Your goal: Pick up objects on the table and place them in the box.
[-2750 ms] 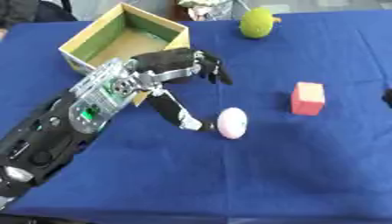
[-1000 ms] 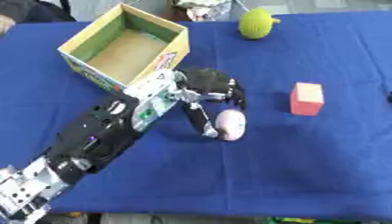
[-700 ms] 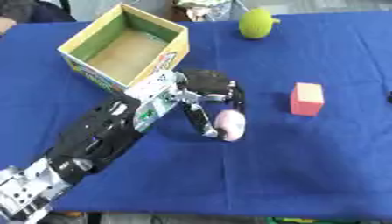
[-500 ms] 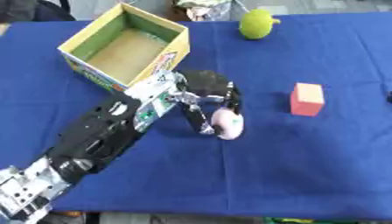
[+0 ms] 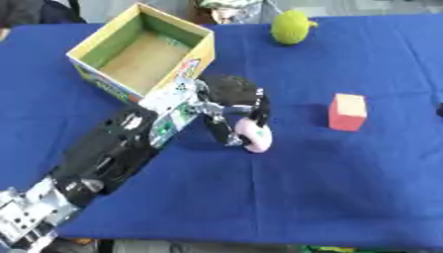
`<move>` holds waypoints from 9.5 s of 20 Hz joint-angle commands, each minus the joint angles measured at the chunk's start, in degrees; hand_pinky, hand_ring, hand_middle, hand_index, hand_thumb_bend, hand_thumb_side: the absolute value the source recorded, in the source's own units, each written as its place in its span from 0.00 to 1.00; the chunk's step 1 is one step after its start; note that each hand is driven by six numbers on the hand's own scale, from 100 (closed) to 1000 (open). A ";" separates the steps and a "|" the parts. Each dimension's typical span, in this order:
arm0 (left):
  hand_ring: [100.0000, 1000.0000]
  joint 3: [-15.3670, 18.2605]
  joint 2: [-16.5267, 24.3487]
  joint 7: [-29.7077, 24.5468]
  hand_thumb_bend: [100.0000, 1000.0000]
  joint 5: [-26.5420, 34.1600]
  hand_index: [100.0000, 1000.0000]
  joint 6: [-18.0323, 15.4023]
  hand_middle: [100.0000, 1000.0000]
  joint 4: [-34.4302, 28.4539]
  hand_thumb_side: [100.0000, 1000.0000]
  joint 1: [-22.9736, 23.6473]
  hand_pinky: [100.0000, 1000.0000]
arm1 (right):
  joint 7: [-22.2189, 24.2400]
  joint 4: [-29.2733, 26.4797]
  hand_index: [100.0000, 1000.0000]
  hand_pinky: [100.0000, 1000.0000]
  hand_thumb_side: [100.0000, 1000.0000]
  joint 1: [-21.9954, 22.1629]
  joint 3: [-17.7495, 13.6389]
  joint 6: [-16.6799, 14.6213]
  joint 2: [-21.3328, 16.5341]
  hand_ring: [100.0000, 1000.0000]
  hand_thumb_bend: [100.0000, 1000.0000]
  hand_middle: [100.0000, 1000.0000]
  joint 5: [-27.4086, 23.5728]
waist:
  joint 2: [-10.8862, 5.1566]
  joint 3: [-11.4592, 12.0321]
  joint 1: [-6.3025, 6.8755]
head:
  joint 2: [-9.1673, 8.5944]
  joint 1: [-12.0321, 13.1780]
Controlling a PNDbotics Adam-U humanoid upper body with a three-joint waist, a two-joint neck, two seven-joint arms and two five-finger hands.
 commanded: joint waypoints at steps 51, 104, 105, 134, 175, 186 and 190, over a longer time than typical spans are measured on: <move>0.62 30.05 10.98 26.29 0.28 -6.44 0.78 28.55 0.66 27.60 0.02 -1.47 0.58 | 0.22 -0.82 0.85 0.86 0.38 0.06 -0.54 -0.15 -0.72 0.80 0.00 0.74 -0.28 | -0.95 0.63 -0.26 | -0.91 -3.37; 0.59 26.71 -1.09 23.89 0.34 37.30 0.73 16.92 0.58 -30.86 0.29 23.25 0.44 | 16.08 27.70 0.96 0.90 0.53 -31.78 15.83 -18.90 -20.69 0.91 0.00 0.88 11.60 | -0.27 4.00 -0.36 | -1.45 -7.56; 0.59 26.83 -1.29 23.82 0.34 37.28 0.73 16.95 0.58 -30.77 0.29 23.62 0.44 | 16.08 28.42 0.96 0.90 0.56 -32.10 16.03 -19.55 -20.58 0.91 0.00 0.88 12.74 | -0.26 4.08 -0.37 | -1.41 -7.65; 0.59 27.73 -3.96 22.30 0.33 36.05 0.74 17.42 0.58 -28.46 0.34 27.21 0.43 | 10.81 41.75 0.96 0.87 0.64 -37.46 15.69 -28.07 -14.50 0.90 0.00 0.87 37.94 | -0.02 4.87 -0.54 | -0.63 -8.89; 0.59 27.91 -4.80 21.86 0.28 35.86 0.74 17.20 0.58 -28.62 0.35 27.63 0.43 | 5.95 43.94 0.90 0.78 0.12 -40.29 13.72 -28.25 -13.28 0.73 0.00 0.41 34.64 | 0.24 5.70 -0.44 | -0.71 -10.08; 0.57 27.78 -7.26 22.76 0.26 36.66 0.73 16.88 0.56 -29.42 0.34 27.80 0.41 | 9.74 40.88 0.91 0.78 0.00 -50.65 14.34 -26.67 -12.95 0.73 0.00 0.42 27.95 | 0.95 8.49 -1.09 | -2.41 -11.98; 0.56 27.35 -8.41 23.61 0.24 37.67 0.72 16.00 0.54 -29.73 0.32 27.31 0.39 | 9.99 43.39 0.91 0.78 0.00 -54.62 13.08 -26.53 -11.25 0.73 0.00 0.43 28.98 | 1.48 10.67 -1.52 | -3.56 -13.75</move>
